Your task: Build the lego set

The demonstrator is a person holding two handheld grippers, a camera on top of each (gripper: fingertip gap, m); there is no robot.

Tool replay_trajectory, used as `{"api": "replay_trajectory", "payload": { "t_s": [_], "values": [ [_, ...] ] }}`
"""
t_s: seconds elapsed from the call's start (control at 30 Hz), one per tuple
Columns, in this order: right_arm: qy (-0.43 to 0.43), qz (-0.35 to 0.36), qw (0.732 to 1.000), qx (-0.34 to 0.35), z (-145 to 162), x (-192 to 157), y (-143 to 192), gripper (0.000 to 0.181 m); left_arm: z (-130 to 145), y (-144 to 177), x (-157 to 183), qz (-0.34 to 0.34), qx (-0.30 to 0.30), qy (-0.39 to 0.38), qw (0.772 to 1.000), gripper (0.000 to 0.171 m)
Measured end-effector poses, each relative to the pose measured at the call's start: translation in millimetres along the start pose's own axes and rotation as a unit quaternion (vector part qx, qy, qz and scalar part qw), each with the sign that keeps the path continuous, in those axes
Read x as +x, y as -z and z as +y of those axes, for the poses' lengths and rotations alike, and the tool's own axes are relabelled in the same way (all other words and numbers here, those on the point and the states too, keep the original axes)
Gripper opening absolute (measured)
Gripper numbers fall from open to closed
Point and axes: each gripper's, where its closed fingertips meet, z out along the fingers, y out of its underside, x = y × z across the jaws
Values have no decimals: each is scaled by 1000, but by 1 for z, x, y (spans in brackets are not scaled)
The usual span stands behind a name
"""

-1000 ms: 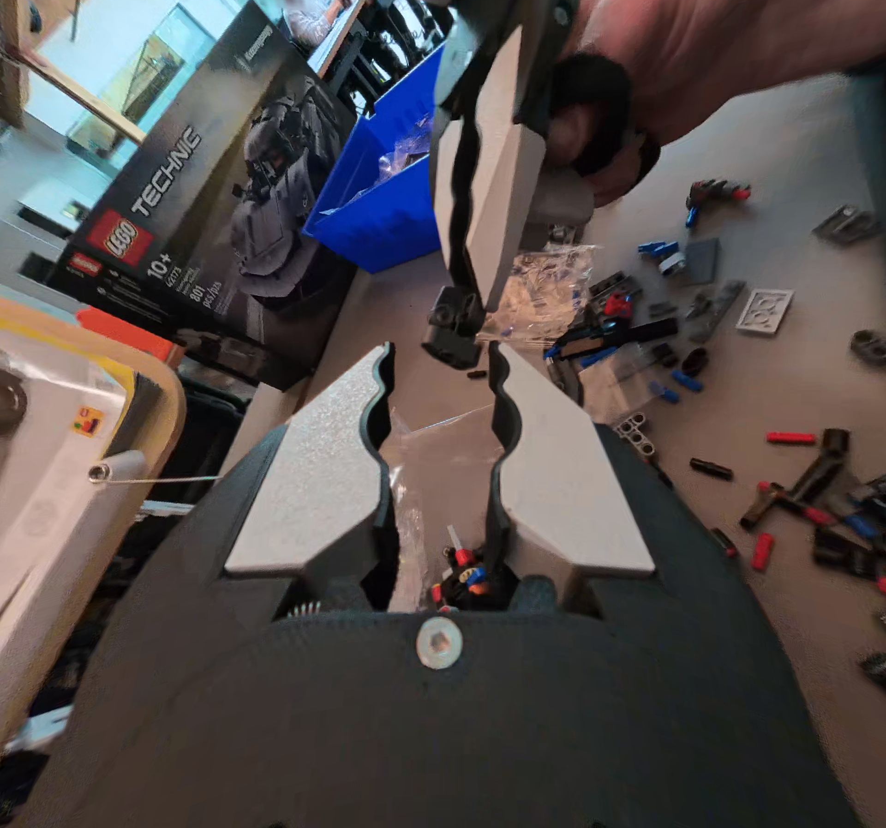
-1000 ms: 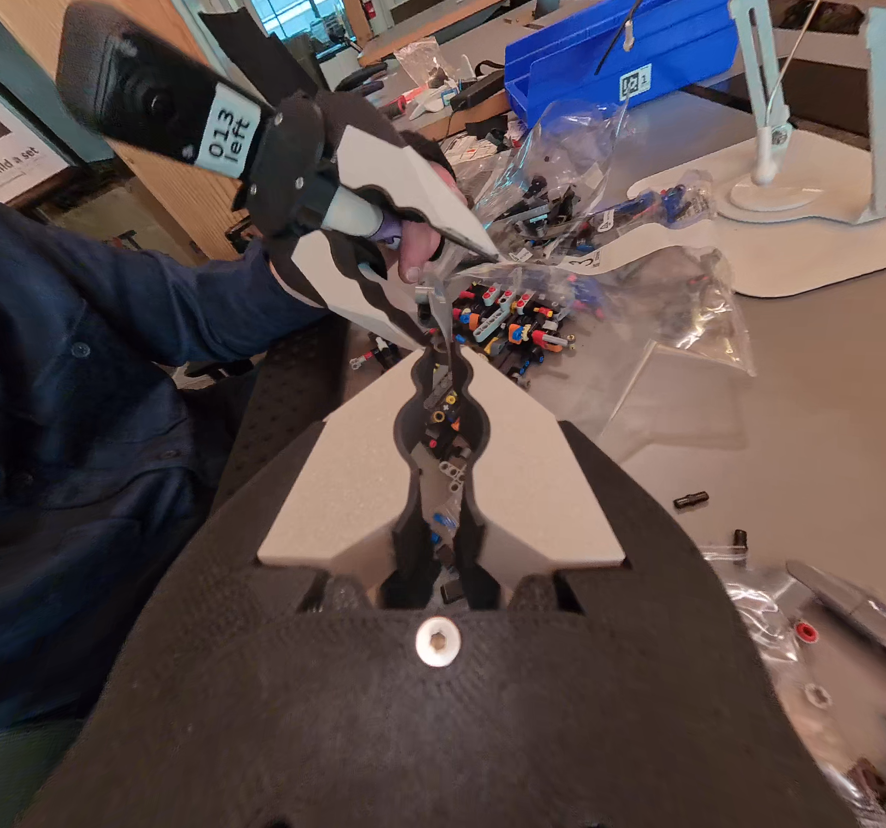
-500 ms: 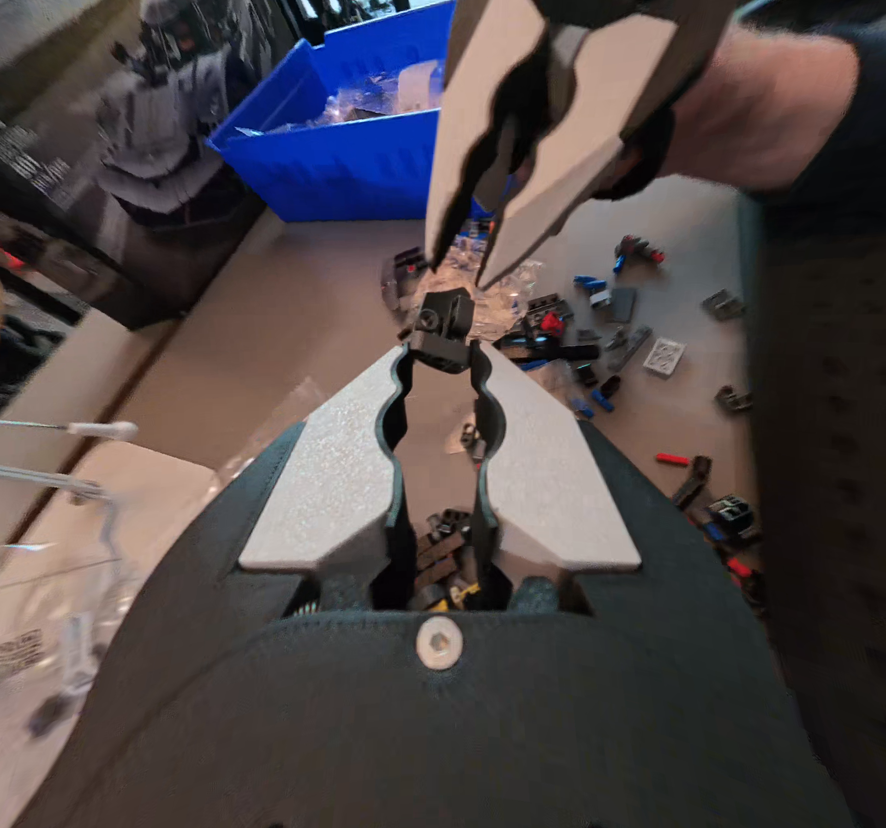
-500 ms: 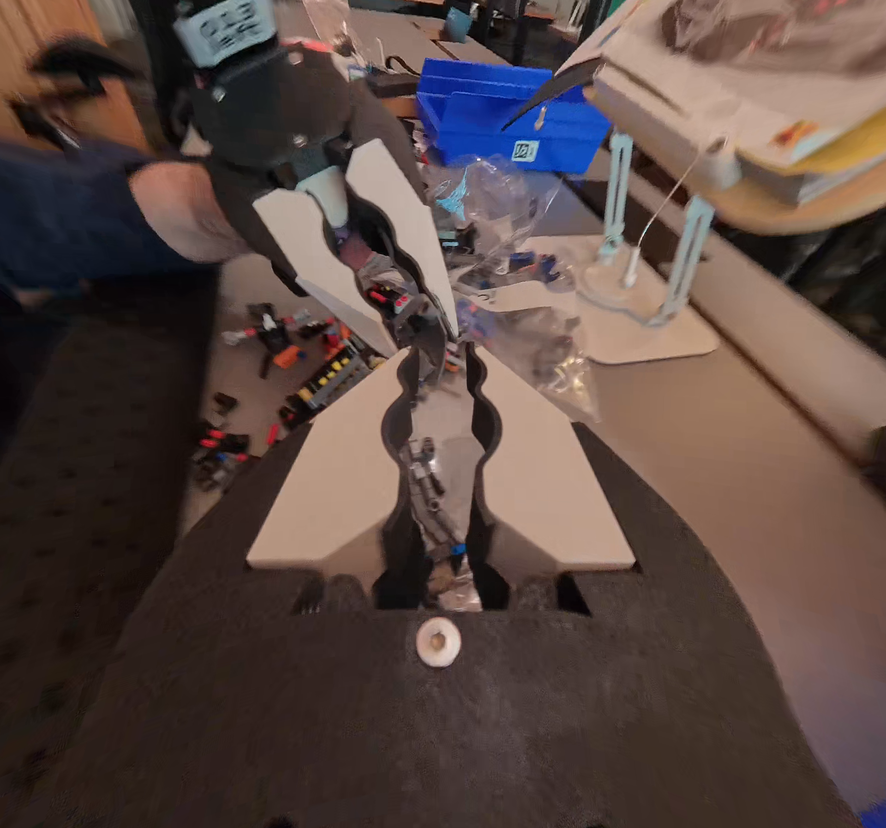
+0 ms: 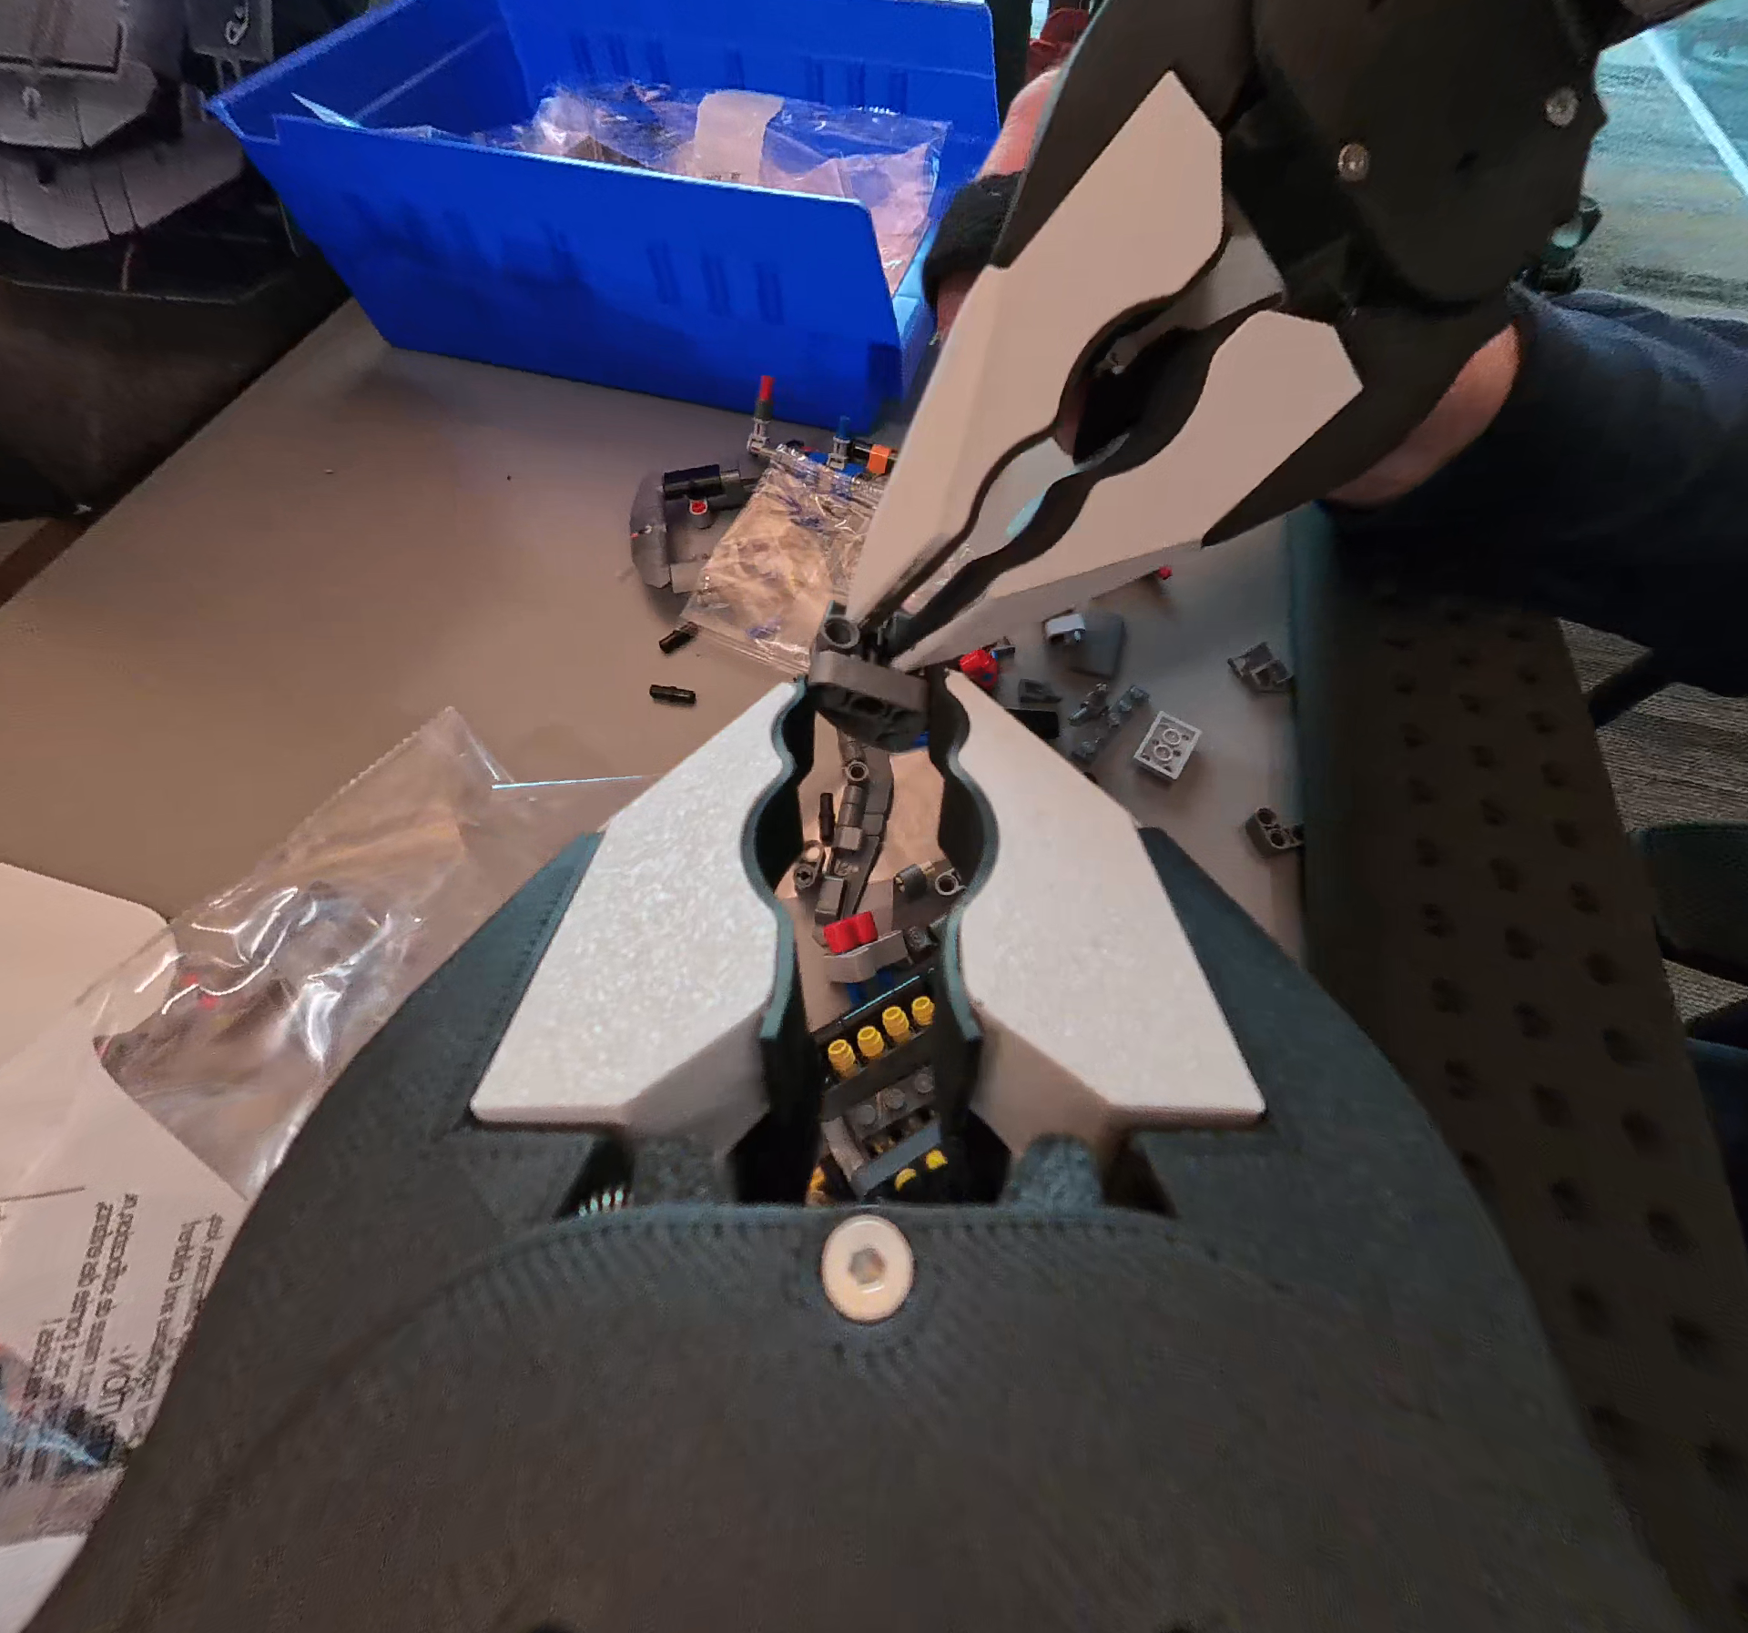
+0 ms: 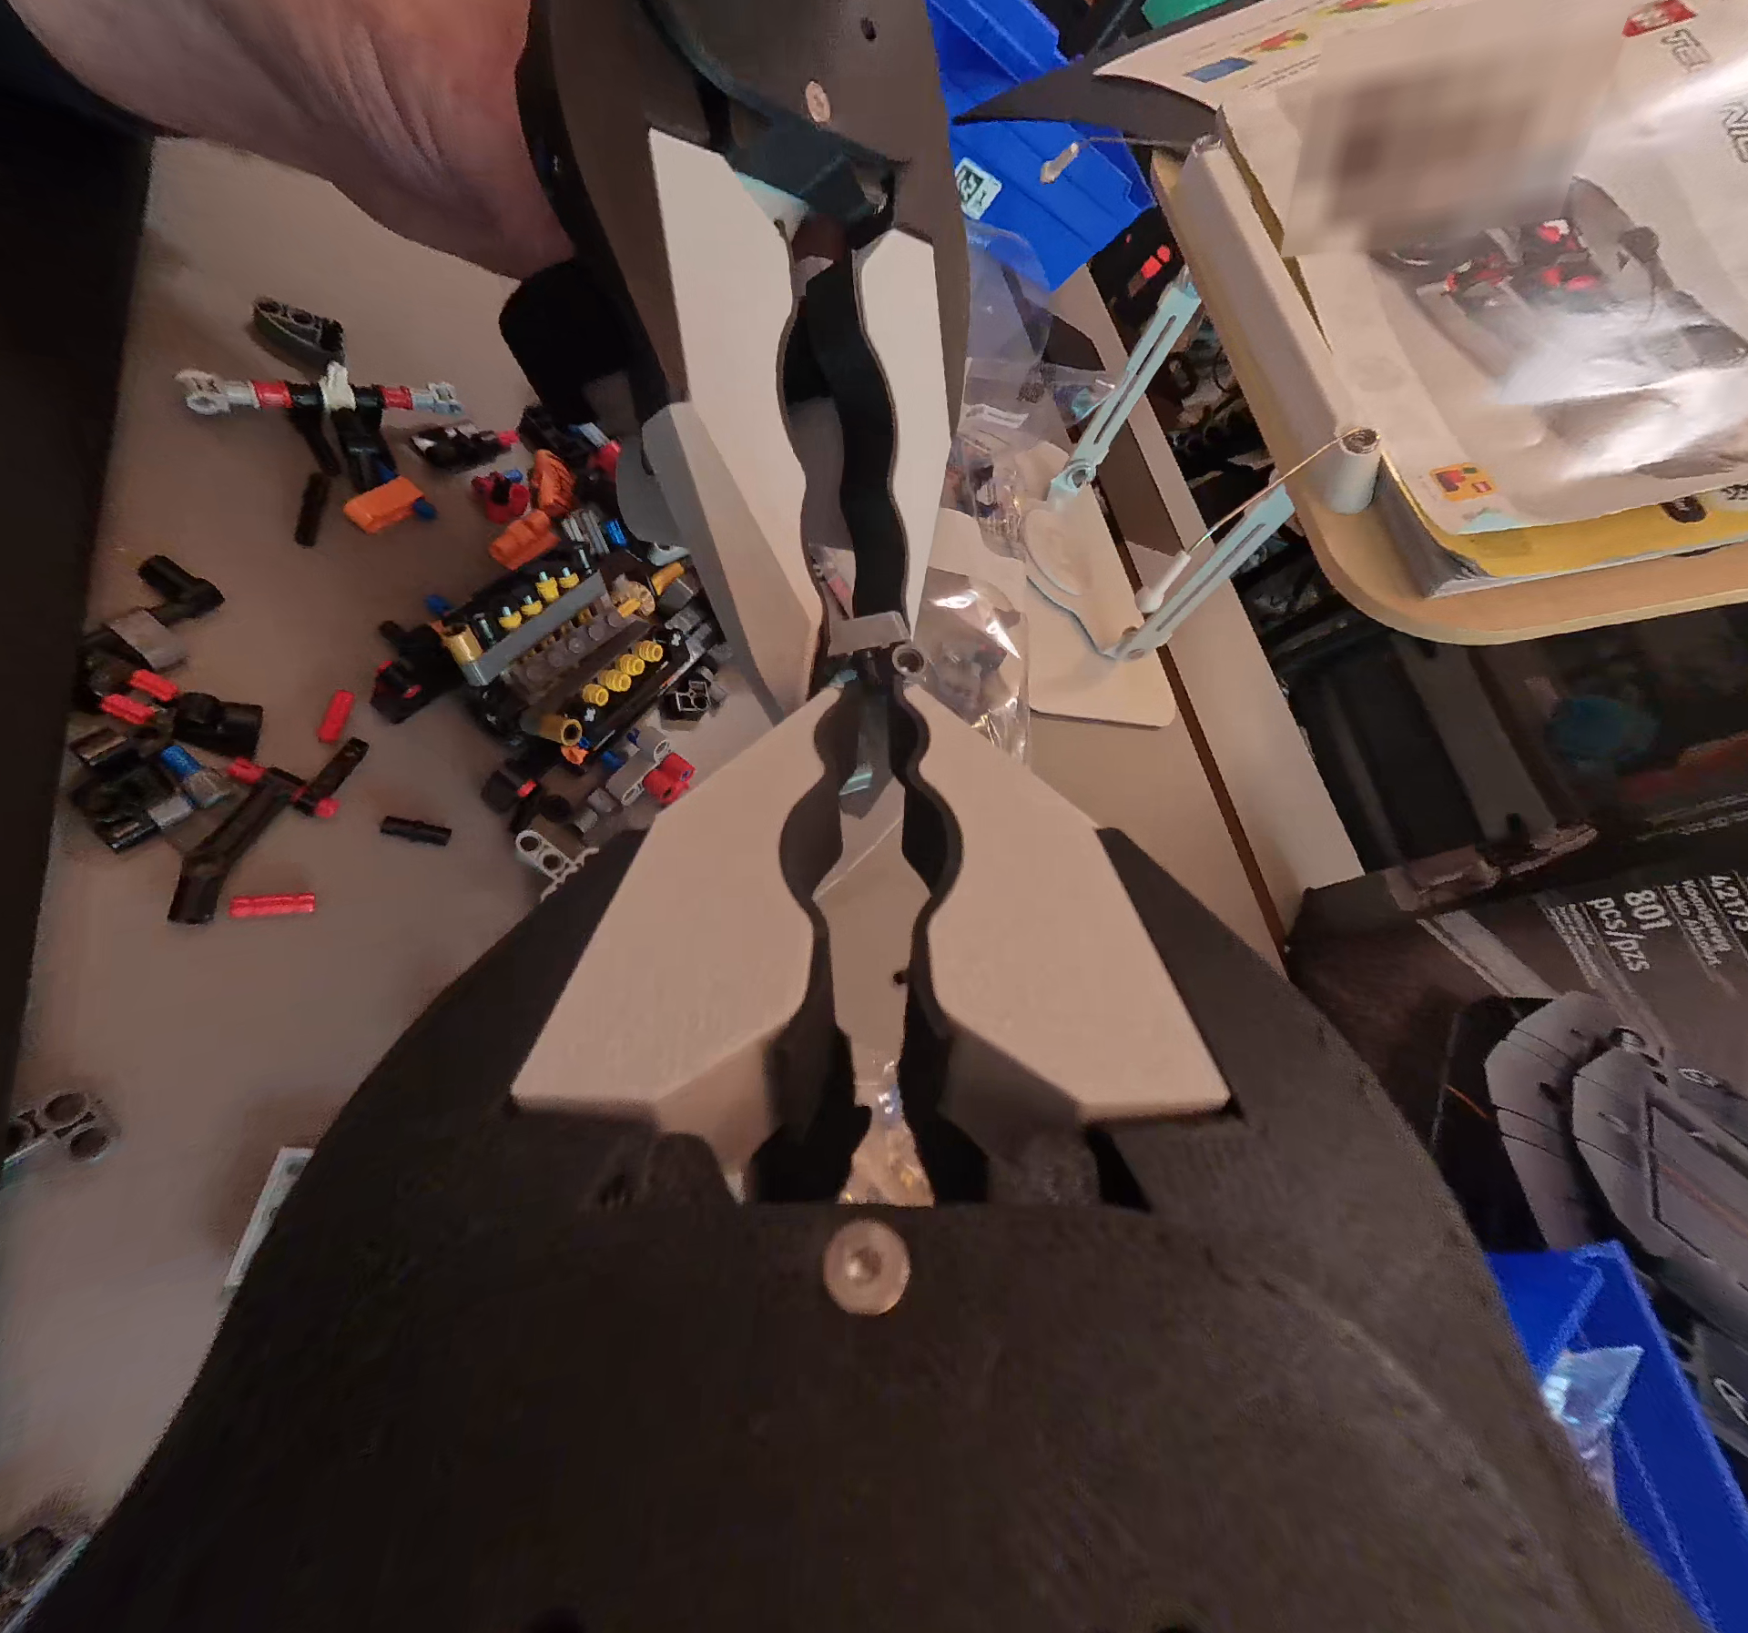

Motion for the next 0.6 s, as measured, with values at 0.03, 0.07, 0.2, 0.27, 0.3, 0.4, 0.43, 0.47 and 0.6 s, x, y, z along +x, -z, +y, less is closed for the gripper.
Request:
{"api": "replay_trajectory", "payload": {
  "t_s": [0.03, 0.07, 0.2, 0.27, 0.3, 0.4, 0.43, 0.47, 0.6],
  "values": [
    [4, 2, 1000, -6, 1, 0, -1, 2, 0, 0, 0, 0, 0, 2, 1000, 21],
    [6, 3, 1000, -10, 2, -1, -2, 2, 0, 0, -1, -2, 1, 2, 1000, 21],
    [-8, -3, 1000, -16, 4, -2, -3, 1, 0, 0, 0, -4, 1, -3, 1000, 21],
    [-13, -6, 1000, -16, 3, -2, -3, 1, -1, 0, 0, -2, 2, -3, 1000, 20],
    [-19, -9, 1000, -15, 3, -2, -3, 1, -1, 1, 0, -2, 3, -4, 1000, 20],
    [-26, -14, 999, -20, 4, -3, -3, 1, 0, 0, 0, -7, 1, -10, 1000, 20],
    [-27, -14, 999, -22, 5, -3, -3, 1, -1, 0, 0, -9, 1, -13, 1000, 20],
    [-27, -14, 999, -22, 5, -3, -3, 0, -1, 0, 0, -8, 1, -15, 1000, 20],
    [-25, -13, 999, -31, 6, -3, -1, 0, -7, 4, 3, -4, 16, -18, 1000, 19]
  ]
}}
